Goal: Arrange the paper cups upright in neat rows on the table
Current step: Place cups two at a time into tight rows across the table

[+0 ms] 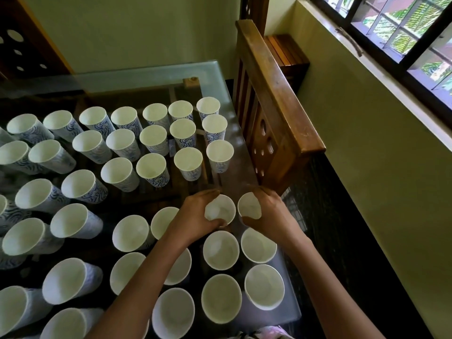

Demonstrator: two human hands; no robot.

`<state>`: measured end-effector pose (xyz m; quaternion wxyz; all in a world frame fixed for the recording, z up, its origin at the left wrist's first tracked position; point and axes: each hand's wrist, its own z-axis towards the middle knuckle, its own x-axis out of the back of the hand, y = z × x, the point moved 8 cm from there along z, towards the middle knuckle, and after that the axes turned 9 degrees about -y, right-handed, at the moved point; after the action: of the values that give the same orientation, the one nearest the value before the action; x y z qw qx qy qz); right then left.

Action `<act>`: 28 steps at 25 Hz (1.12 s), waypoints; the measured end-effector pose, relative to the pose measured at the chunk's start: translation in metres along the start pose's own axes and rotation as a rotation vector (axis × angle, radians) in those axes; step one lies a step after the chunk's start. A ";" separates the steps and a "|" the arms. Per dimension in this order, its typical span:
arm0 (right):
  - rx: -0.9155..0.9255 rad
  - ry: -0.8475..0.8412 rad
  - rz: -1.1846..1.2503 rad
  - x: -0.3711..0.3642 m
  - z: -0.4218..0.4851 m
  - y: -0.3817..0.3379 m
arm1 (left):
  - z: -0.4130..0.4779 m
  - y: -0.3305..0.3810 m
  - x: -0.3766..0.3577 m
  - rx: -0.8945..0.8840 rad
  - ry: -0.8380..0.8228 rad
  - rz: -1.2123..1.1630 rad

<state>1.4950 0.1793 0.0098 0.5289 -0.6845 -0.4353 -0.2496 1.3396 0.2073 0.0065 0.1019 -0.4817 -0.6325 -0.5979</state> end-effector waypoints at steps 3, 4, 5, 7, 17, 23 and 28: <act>0.074 0.025 -0.026 0.001 -0.001 -0.016 | -0.011 -0.004 0.016 -0.011 0.076 0.010; 0.113 0.032 -0.028 -0.001 -0.001 -0.024 | -0.017 -0.010 0.022 0.004 0.099 0.012; 0.150 0.030 -0.029 -0.005 -0.001 -0.032 | -0.025 -0.017 0.028 0.020 0.114 0.017; 0.198 -0.009 -0.037 -0.016 0.001 -0.047 | -0.039 -0.034 0.036 0.045 0.120 0.041; 0.145 -0.087 -0.105 -0.037 0.008 -0.077 | -0.061 -0.071 0.040 0.081 -0.059 0.137; 0.103 -0.093 -0.125 -0.042 0.008 -0.079 | -0.061 -0.075 0.036 0.089 -0.092 0.137; 0.127 -0.103 -0.120 -0.045 0.007 -0.085 | -0.060 -0.070 0.036 0.067 -0.040 0.125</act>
<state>1.3985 0.1766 0.0148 0.5323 -0.6340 -0.5172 -0.2171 1.2434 0.1858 0.0018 0.1422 -0.5286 -0.6226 -0.5592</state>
